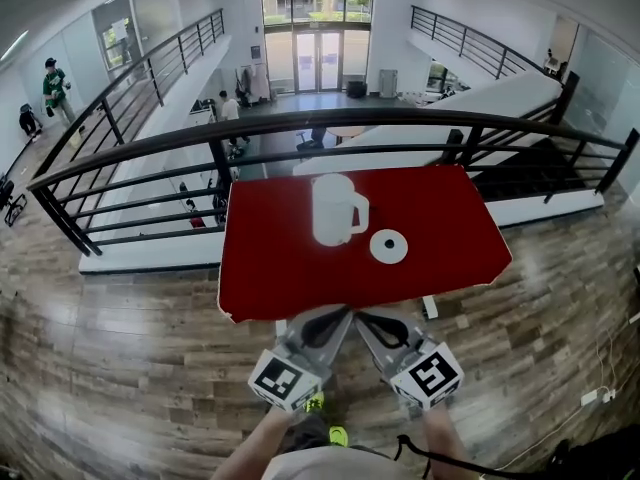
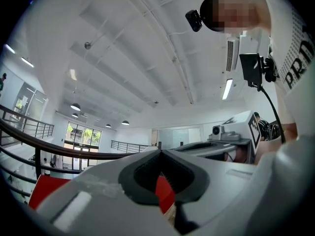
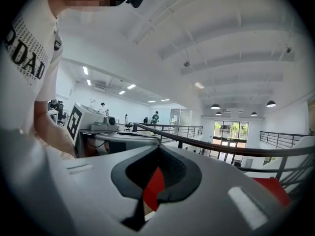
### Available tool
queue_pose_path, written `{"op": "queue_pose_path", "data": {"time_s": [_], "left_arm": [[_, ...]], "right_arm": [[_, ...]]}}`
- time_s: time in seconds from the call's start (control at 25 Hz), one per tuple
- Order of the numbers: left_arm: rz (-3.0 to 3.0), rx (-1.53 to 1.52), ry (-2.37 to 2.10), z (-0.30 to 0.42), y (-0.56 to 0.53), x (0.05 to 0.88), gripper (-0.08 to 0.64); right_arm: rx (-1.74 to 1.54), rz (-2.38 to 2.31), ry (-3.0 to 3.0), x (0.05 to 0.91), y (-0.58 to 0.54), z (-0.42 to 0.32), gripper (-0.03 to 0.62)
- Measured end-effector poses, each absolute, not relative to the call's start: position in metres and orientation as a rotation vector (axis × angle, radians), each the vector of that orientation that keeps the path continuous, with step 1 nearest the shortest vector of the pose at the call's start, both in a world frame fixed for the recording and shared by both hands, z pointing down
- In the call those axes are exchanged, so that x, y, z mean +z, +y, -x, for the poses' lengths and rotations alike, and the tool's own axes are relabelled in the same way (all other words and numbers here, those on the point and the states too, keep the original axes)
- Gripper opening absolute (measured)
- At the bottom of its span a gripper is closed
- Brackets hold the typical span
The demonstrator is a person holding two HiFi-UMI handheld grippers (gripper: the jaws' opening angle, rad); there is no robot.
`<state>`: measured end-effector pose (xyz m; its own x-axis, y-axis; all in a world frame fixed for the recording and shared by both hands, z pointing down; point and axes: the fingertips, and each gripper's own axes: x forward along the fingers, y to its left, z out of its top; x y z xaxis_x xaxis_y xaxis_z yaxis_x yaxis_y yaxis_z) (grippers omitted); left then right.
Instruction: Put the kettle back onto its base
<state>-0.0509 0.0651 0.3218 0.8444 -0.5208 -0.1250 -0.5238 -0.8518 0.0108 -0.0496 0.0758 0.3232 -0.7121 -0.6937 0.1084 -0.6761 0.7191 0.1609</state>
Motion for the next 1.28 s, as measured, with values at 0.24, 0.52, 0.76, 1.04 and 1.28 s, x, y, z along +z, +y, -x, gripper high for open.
{"op": "queue_pose_path", "data": {"time_s": [0.24, 0.52, 0.76, 1.04, 1.28], "left_arm": [[3.021, 0.249, 0.846, 0.054, 0.022, 0.313, -0.008], [3.032, 0.246, 0.796, 0.057, -0.031, 0.308, -0.008], [3.037, 0.286, 0.748, 0.059, -0.062, 0.303, -0.008], [3.075, 0.307, 0.742, 0.059, -0.078, 0.316, -0.008], [3.079, 0.283, 0.766, 0.047, -0.102, 0.323, -0.008]], "right_arm": [[-0.161, -1.13, -2.74, 0.321, 0.033, 0.053, 0.002], [-0.151, -1.164, -2.71, 0.316, -0.021, 0.057, 0.002], [-0.154, -1.21, -2.664, 0.319, -0.05, 0.06, 0.002], [-0.138, -1.23, -2.603, 0.335, -0.072, 0.057, 0.002], [-0.114, -1.229, -2.612, 0.34, -0.098, 0.045, 0.002]]}}
